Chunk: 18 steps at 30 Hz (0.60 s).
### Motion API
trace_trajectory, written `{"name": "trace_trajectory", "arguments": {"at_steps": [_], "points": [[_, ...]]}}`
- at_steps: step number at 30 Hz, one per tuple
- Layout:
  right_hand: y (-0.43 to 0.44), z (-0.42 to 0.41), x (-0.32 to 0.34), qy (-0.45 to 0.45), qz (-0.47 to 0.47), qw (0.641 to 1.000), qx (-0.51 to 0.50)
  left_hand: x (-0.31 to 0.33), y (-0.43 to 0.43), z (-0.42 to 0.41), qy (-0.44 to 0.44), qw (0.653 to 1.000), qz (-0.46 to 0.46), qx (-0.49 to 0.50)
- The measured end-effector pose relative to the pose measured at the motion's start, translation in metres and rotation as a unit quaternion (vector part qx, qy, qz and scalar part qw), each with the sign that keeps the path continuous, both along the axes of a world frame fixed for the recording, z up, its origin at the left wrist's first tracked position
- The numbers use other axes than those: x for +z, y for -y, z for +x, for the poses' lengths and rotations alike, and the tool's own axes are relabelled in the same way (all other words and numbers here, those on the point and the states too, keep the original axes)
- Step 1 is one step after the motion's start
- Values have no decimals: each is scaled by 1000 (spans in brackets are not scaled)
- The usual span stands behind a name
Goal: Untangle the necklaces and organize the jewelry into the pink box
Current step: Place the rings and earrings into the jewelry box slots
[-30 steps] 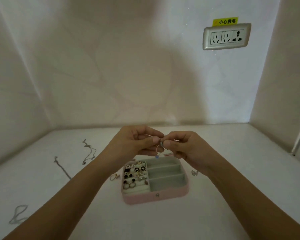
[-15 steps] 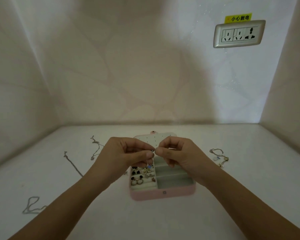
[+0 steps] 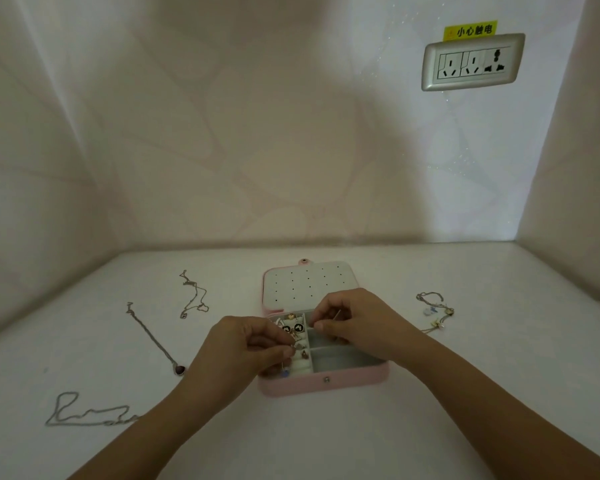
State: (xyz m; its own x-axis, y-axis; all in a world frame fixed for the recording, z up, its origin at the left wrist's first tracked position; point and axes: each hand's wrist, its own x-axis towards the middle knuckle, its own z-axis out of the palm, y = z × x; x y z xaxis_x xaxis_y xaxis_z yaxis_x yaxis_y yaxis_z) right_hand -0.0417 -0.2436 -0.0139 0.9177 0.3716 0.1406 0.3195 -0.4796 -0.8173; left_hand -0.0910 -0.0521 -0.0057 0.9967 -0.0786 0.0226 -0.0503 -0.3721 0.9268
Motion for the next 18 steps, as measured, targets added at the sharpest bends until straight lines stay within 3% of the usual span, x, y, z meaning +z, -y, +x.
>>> {"name": "trace_trajectory", "arguments": {"at_steps": [4, 9, 18], "points": [[1, 0, 0, 3, -8, 1000, 5, 0, 0, 0, 3, 1000, 0, 19], [1, 0, -1, 2, -8, 1000, 10, 2, -1, 2, 57, 995, 81, 30], [1, 0, -1, 3, -19, 1000, 13, -3, -3, 14, 46, 990, 128, 39]]}}
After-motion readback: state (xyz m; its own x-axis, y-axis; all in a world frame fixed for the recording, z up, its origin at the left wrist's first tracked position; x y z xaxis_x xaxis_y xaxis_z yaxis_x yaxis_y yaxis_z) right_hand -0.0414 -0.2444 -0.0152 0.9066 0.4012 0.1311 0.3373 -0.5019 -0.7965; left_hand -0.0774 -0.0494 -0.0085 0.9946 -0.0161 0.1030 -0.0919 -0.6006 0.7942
